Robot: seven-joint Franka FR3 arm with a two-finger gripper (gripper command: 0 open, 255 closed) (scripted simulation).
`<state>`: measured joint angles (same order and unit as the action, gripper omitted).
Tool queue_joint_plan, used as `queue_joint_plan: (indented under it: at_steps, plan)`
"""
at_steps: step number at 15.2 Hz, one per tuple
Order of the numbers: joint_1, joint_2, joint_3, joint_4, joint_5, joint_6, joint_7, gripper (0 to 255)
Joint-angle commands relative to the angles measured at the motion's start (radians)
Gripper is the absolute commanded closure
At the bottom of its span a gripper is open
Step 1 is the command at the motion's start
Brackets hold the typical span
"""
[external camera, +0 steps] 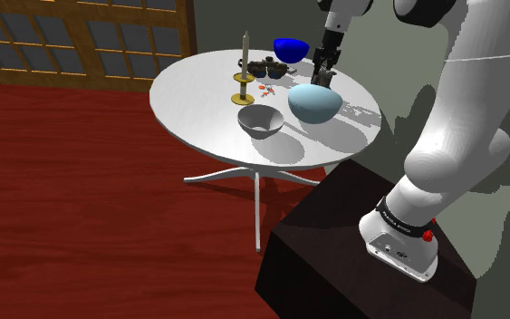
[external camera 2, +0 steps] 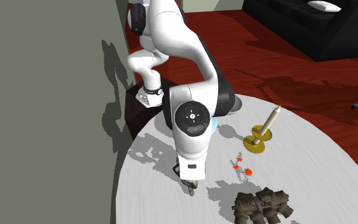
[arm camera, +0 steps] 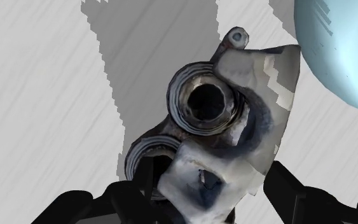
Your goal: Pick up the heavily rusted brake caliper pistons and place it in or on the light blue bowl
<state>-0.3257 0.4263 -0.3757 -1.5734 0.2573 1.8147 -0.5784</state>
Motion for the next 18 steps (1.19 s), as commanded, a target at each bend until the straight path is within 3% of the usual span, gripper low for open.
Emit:
queue_joint_plan:
  at_steps: [1, 7, 18]
  plan:
    - [0.0, 0.0, 0.0, 0.0, 0.0, 0.0, 0.0, 255]
    - [0.0, 0.0, 0.0, 0.0, 0.0, 0.001, 0.0, 255]
    - [-0.005, -0.028, -0.007, 0.108, -0.015, -0.132, 0.021, 255]
